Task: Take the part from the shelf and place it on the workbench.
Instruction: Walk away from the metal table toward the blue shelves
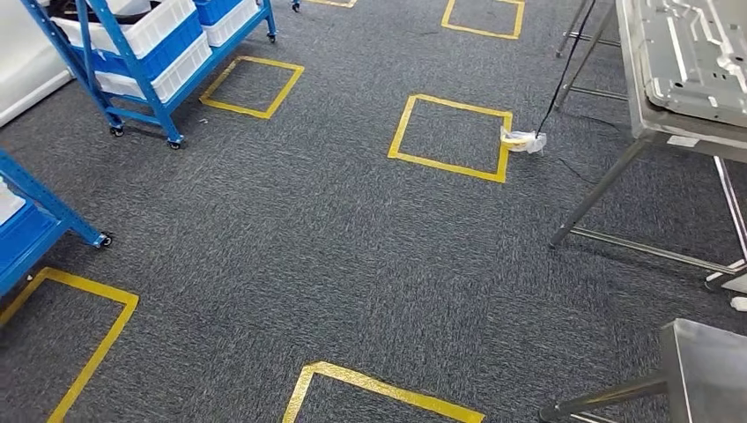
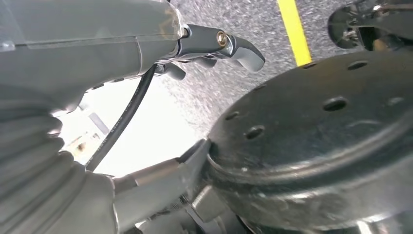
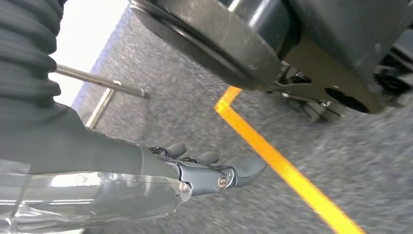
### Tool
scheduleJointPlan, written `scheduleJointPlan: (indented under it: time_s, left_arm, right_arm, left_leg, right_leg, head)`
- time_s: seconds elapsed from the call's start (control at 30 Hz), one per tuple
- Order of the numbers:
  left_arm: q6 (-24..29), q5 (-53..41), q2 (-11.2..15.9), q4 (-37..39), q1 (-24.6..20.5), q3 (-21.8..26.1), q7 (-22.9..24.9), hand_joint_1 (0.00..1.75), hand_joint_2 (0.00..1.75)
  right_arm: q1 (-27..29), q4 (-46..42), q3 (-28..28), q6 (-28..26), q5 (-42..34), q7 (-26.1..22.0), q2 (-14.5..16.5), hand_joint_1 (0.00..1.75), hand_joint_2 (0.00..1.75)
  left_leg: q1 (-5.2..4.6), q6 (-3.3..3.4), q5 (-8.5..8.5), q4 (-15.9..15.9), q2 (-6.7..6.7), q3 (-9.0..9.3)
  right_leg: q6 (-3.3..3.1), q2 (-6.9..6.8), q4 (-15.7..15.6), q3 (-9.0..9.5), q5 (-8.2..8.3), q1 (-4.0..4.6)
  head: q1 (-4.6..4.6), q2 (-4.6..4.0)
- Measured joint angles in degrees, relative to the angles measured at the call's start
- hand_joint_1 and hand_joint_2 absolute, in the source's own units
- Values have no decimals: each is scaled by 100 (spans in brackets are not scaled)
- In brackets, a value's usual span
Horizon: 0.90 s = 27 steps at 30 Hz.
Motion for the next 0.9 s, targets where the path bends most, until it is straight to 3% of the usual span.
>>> scheduleJointPlan:
  time_s: [0.03, 0.07, 0.1, 0.17, 0.2, 0.27, 0.3, 0.33, 0.37, 0.43, 0.5, 0.57, 0.6, 0.67, 0.7, 0.77, 0.8, 0.87, 0.9]
  left_arm:
    - [7, 2, -1, 0, -7, 2, 1, 0, 175]
    - [14, 8, -2, 0, -9, 6, 4, 0, 175]
    - [18, 19, -3, 0, -7, 18, 7, 0, 175]
    - [21, 54, -9, 0, -2, 60, 17, 0, 175]
    - [23, 71, -17, 0, 1, 83, 25, 0, 175]
    - [22, 91, -33, 0, 6, 115, 60, 0, 175]
    - [19, 95, -46, 0, 15, 124, 84, 0, 175]
    - [14, 93, -55, 1, 29, 130, 105, 0, 175]
    - [11, 89, -63, 1, 46, 134, 118, 0, 175]
    - [16, 80, -68, 1, 52, 137, 122, 0, 175]
    - [36, 72, -68, 0, 39, 138, 104, 0, 175]
    - [70, 50, -67, 0, 40, 138, 68, 0, 175]
    - [89, 36, -65, 0, 45, 138, 49, 0, 175]
    - [132, -10, -55, 0, 56, 137, 20, 0, 175]
    - [158, -38, -49, 0, 53, 134, 9, 0, 175]
    - [195, -92, -25, 0, 39, 129, -13, 0, 175]
    - [197, -104, -13, 0, 34, 128, -20, 0, 175]
    - [180, -105, 9, 0, 33, 128, -33, 0, 175]
    - [169, -105, 15, 0, 30, 128, -40, 0, 175]
  right_arm:
    - [0, 0, -3, 8, 8, -5, 1, 0, 175]
    - [-3, -1, -4, 16, 24, -7, 2, 0, 175]
    - [-6, -1, -3, 22, 51, 1, 6, 0, 175]
    - [-15, -1, 7, 14, 119, 54, 28, 0, 175]
    - [-16, 3, 14, -1, 152, 100, 43, 0, 175]
    - [-30, 10, 37, -42, 197, 192, 81, 0, 175]
    - [-45, 13, 46, -58, 208, 227, 99, 0, 175]
    - [-63, 10, 52, -70, 209, 246, 119, 0, 175]
    - [-78, 7, 54, -79, 198, 256, 138, 0, 175]
    - [-62, 2, 54, -95, 168, 260, 168, 0, 175]
    - [-26, 3, 52, -104, 137, 258, 176, 0, 175]
    - [-12, 6, 50, -103, 111, 245, 176, 0, 175]
    - [-10, 9, 50, -102, 97, 237, 175, 0, 175]
    - [-7, 14, 47, -102, 45, 208, 172, 0, 175]
    - [1, 18, 42, -102, 13, 187, 164, 0, 175]
    - [23, 26, 23, -102, -41, 133, 148, 0, 175]
    - [30, 30, 14, -99, -56, 112, 139, 0, 175]
    - [26, 33, 6, -89, -69, 79, 125, 0, 175]
    - [25, 33, 5, -81, -70, 66, 116, 0, 175]
  left_leg:
    - [-10, 11, 1, 2, -74, -2]
    - [-19, 15, 2, 5, -156, 2]
    - [-26, 15, 1, 7, -245, 13]
    - [-30, 12, 0, 13, -429, 43]
    - [-33, 2, 2, 16, -512, 47]
    - [-24, -42, 22, 28, -656, 1]
    - [-12, -77, 41, 24, -725, -34]
    - [-3, -115, 61, 14, -794, -69]
    - [-1, -145, 61, 21, -771, -87]
    - [-21, -203, -91, 238, -469, -191]
    - [-14, -260, -444, 882, -127, -497]
    - [18, -315, -659, 1494, -52, -803]
    - [33, -338, -615, 1545, -33, -826]
    - [57, -365, -260, 996, 87, -523]
    - [47, -365, -116, 608, 235, -307]
    - [17, -296, 6, 127, 423, -58]
    - [-5, -248, -19, 79, 434, -47]
    - [-6, -152, -4, 59, 292, -65]
    - [-1, -115, 7, 39, 232, -58]
  right_leg:
    - [-8, 53, 340, -167, -116, 8]
    - [-21, 81, 522, -258, -124, 18]
    - [-41, 101, 480, -241, -11, 26]
    - [-93, 221, -154, 40, 429, 31]
    - [-116, 371, -515, 197, 600, 28]
    - [-144, 608, -969, 374, 716, 25]
    - [-153, 636, -1020, 389, 692, 31]
    - [-171, 577, -1072, 403, 693, 27]
    - [-196, 501, -1114, 419, 707, 18]
    - [-258, 330, -1219, 478, 748, 0]
    - [-296, 133, -1259, 512, 752, 13]
    - [-305, -66, -1254, 516, 730, 21]
    - [-299, -157, -1250, 523, 714, 19]
    - [-264, -317, -1227, 560, 664, 9]
    - [-235, -386, -1207, 580, 629, 16]
    - [-171, -507, -1159, 603, 565, 41]
    - [-142, -565, -1147, 608, 547, 56]
    - [-84, -638, -1138, 636, 513, 52]
    - [-53, -554, -1088, 633, 458, 40]
  head:
    - [0, 0]
    - [0, -1]
    - [0, -1]
    - [0, -1]
    - [1, -1]
    - [2, 0]
    - [3, 0]
    - [3, 1]
    - [3, 1]
    - [-11, 0]
    - [-28, -1]
    - [-29, -1]
    - [-29, -1]
    - [-29, -1]
    - [-31, -1]
    - [-24, -1]
    - [-20, -1]
    - [-14, -1]
    - [-13, -1]
